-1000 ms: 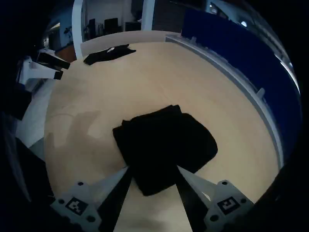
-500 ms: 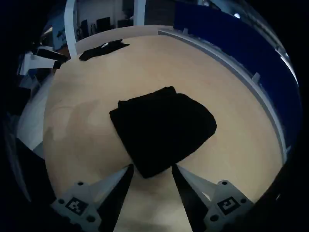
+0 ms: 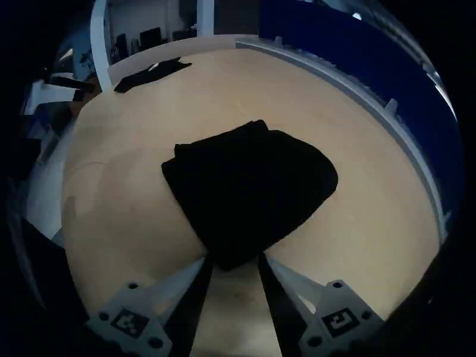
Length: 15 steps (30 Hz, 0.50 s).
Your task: Fold towel
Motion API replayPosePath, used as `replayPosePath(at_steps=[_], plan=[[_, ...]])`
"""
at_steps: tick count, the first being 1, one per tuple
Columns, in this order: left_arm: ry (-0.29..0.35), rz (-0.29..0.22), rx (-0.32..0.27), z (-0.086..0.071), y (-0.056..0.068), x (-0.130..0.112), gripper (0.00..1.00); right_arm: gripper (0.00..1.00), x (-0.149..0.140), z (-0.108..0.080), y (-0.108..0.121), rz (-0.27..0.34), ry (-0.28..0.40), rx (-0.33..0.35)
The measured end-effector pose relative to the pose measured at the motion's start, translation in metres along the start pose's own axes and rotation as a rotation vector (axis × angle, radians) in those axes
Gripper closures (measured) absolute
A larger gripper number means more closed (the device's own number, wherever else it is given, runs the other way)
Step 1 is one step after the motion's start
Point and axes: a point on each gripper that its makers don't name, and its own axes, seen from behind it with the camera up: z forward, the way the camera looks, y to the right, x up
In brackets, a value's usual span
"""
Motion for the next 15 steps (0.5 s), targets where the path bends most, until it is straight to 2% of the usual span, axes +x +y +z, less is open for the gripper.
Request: replayPosePath(at_steps=[6,15], plan=[[-0.001,0.0,-0.002,0.0011,0.0007,0.0007,0.07,0.69,-0.0013,0.0009,-0.004,0.008,0.001,0.014],[-0.001,0.005,-0.001,0.0018,0.0001,0.0003,0.08,0.82,-0.0026,0.0005,-0.0036,0.023,0.0,0.018]])
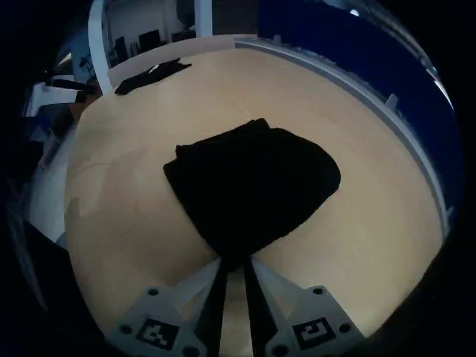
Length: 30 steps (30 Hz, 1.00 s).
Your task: Fold towel
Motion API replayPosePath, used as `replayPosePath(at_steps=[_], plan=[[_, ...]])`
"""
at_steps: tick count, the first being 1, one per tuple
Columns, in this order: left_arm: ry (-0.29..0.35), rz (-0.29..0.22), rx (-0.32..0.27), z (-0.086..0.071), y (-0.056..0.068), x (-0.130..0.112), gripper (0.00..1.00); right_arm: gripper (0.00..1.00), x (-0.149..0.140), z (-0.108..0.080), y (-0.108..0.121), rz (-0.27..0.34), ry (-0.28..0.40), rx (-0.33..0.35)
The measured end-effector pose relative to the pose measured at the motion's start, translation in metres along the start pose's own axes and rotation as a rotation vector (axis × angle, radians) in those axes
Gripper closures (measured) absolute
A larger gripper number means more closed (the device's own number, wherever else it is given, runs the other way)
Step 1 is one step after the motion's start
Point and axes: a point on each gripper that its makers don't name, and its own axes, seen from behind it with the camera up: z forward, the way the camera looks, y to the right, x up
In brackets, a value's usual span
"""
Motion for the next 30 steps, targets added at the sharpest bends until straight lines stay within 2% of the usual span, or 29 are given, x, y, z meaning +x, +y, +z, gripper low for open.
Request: replayPosePath(at_steps=[8,14,30], plan=[[0.001,0.001,-0.003,0.001,0.001,0.001,0.08,0.87,0.005,-0.003,0.005,0.007,0.014,-0.009],[0.003,0.005,-0.009,0.001,0.006,0.004,0.08,0.89,0.019,-0.011,0.008,0.005,0.056,-0.023],[0.008,0.024,-0.02,0.004,0.016,0.012,0.07,0.91,0.044,-0.013,0.013,-0.005,0.109,-0.043]])
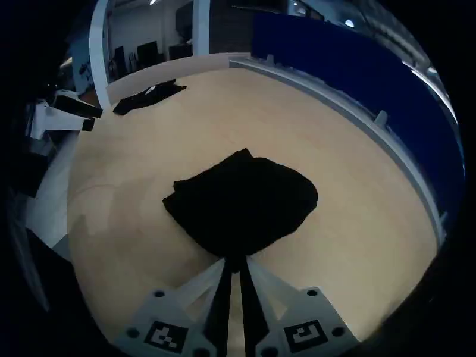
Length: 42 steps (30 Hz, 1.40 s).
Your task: Fold towel
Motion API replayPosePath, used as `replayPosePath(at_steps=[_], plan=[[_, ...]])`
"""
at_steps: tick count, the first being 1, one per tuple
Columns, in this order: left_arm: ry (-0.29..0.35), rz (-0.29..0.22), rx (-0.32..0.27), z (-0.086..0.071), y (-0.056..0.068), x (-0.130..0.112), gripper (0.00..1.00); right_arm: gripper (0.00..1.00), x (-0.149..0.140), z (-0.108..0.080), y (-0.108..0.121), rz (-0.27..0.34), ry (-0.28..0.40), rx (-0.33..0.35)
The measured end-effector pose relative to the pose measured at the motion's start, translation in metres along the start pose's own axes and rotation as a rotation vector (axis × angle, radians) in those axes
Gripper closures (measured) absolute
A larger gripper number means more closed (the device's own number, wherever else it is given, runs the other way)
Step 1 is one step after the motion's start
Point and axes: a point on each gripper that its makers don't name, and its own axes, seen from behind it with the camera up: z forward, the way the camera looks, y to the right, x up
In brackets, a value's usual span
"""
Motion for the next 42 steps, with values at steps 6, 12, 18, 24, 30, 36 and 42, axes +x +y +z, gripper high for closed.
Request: replayPosePath(at_steps=[6,12,18,24,30,36,42], plan=[[0.005,0.012,0.0,0.002,0.0,0.005,0.08,0.91,0.022,-0.007,0.007,0.002,0.045,-0.013],[0.014,0.03,-0.004,0.003,0.004,0.015,0.08,0.91,0.064,-0.027,0.021,-0.003,0.121,-0.038],[0.035,0.048,-0.016,0.008,0.01,0.029,0.08,0.91,0.106,-0.056,0.04,-0.003,0.193,-0.066],[0.049,0.066,-0.035,0.011,0.023,0.039,0.08,0.91,0.123,-0.082,0.062,0.006,0.232,-0.098],[0.058,0.087,-0.056,0.013,0.038,0.047,0.07,0.91,0.117,-0.104,0.092,0.024,0.239,-0.144],[0.06,0.1,-0.071,0.015,0.053,0.051,0.07,0.91,0.103,-0.13,0.137,0.076,0.253,-0.195],[0.056,0.117,-0.073,0.018,0.065,0.053,0.08,0.91,0.087,-0.163,0.187,0.125,0.27,-0.249]])
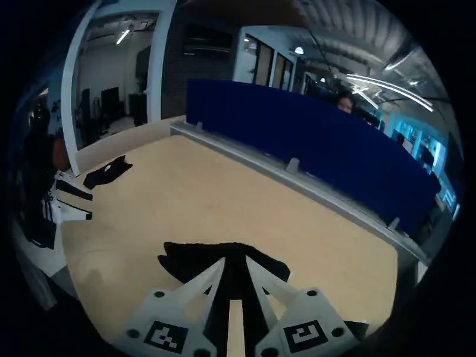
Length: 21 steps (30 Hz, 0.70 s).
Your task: Fold towel
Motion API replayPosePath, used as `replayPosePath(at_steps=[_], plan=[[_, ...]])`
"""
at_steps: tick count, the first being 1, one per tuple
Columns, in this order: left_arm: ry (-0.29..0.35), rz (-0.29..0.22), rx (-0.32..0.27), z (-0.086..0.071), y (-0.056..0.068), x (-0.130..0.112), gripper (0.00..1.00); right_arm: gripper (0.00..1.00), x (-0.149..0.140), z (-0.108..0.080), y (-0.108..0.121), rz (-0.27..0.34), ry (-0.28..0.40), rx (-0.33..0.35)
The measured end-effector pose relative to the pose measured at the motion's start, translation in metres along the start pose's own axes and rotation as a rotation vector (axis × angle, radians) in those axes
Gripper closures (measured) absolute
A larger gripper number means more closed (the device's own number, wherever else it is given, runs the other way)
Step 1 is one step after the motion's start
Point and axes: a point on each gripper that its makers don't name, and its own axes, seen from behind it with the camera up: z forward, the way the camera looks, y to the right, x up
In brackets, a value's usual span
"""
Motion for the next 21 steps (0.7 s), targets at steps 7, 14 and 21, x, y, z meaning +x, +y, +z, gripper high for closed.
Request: replayPosePath(at_steps=[7,14,21], plan=[[-0.003,0.01,0.001,0.004,0.012,0.005,0.08,0.91,-0.007,-0.029,0.07,0.009,-0.004,-0.082],[-0.005,0.013,0.0,0.009,0.023,0.01,0.08,0.91,-0.017,-0.051,0.132,0.024,-0.017,-0.151],[-0.01,0.025,0.0,0.012,0.033,0.011,0.08,0.91,-0.033,-0.066,0.181,0.033,-0.041,-0.199]])
